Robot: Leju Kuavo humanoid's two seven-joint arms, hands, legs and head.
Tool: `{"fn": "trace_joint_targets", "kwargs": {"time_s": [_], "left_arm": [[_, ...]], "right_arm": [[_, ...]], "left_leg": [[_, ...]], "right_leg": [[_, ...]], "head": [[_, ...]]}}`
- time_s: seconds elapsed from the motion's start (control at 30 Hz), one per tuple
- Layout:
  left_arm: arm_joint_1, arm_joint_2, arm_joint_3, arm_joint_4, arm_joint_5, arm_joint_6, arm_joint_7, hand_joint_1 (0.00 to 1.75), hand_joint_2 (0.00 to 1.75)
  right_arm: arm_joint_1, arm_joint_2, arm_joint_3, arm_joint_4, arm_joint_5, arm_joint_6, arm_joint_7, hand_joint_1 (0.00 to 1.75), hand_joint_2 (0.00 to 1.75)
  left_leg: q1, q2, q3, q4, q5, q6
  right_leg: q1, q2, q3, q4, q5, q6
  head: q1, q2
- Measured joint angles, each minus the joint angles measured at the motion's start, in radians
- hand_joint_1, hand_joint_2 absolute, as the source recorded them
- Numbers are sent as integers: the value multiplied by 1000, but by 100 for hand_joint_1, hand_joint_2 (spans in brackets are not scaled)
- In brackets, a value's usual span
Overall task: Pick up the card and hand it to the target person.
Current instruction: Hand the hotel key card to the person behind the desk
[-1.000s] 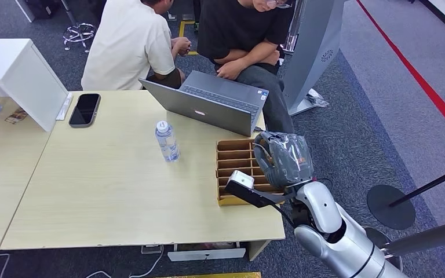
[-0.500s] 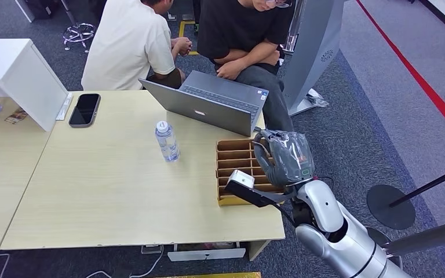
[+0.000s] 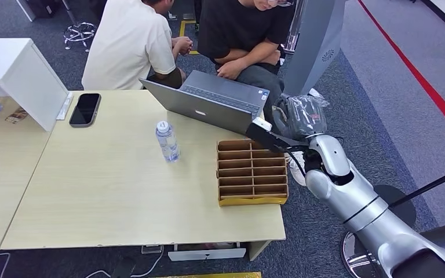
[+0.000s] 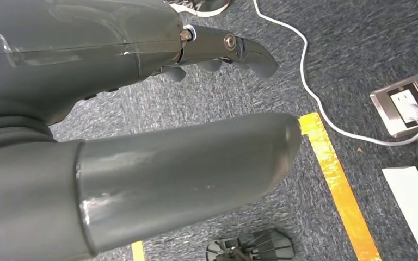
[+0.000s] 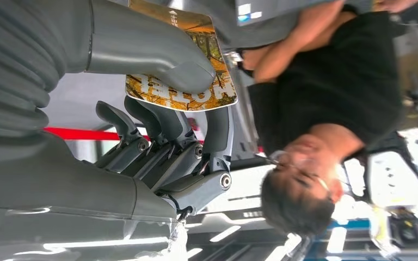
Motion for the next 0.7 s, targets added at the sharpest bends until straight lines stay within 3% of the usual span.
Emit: {"fn": "trace_joint_targets", "kwargs": {"time_s": [0.7], "left_arm": [[-9, -3, -7, 0, -22, -17, 15, 0, 0]], "right_arm": [[-88, 38, 18, 281, 19, -20, 25, 148, 175]], "left_leg": [[0, 0, -2, 0, 0, 0]], "right_leg": [[0, 0, -2, 0, 0, 0]], "head": [[0, 0]]}}
